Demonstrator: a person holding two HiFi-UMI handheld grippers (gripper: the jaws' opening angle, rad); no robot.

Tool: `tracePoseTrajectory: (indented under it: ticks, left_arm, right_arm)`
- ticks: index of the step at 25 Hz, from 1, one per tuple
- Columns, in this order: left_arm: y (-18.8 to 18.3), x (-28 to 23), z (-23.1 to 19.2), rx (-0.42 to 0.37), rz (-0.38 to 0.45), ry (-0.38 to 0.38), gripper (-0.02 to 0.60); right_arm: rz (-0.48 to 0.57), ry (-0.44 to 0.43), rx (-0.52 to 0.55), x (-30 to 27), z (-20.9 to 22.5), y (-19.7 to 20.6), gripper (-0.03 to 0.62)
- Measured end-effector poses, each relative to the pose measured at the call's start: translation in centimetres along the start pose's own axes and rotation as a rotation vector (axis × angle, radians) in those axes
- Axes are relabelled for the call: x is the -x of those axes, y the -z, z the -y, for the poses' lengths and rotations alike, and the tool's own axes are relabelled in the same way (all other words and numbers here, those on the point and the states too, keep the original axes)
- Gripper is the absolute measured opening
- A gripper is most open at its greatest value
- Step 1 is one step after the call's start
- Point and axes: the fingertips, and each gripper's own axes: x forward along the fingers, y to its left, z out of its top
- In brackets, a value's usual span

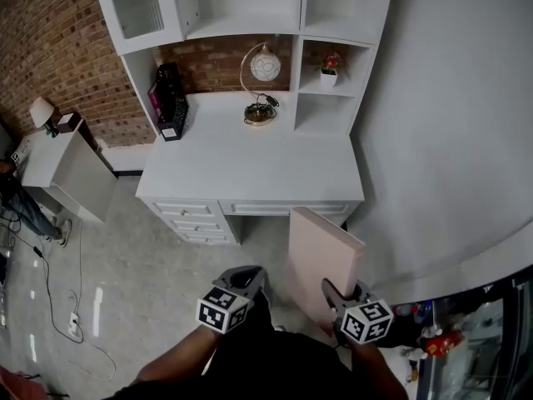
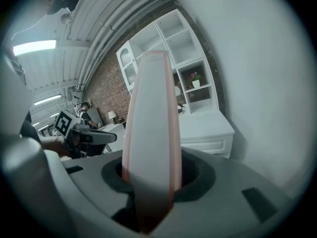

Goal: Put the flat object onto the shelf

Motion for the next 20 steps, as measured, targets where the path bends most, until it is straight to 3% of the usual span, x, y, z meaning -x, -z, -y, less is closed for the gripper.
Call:
tracePoseTrajectory:
  ticks: [12, 20]
  left_arm:
    - [-7.5, -7.2, -7.5, -0.031, 0.034, 0.036, 0.005]
    - [-15.4, -11.1, -14.8, -0.092, 0.086, 0.052, 0.005]
  right_arm:
    - [-0.002, 0.046, 0.041, -7.4, 5.0, -7.7, 0.170]
    - [0.016, 0.061, 0.074, -14.9, 6.5, -14.6, 0.170]
